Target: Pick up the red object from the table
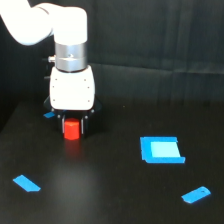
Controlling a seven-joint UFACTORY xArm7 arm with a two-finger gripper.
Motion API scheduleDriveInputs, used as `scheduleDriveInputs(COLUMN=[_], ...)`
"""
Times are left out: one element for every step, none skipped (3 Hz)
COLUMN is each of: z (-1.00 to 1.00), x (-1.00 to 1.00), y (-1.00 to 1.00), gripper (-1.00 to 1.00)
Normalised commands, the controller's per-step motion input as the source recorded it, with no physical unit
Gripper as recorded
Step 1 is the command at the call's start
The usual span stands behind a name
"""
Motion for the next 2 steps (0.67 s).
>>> scheduleDriveInputs(z=[-0.07, 0.97], x=[0.05, 0.10], y=[-0.13, -0.28], gripper=[-1.00, -0.99])
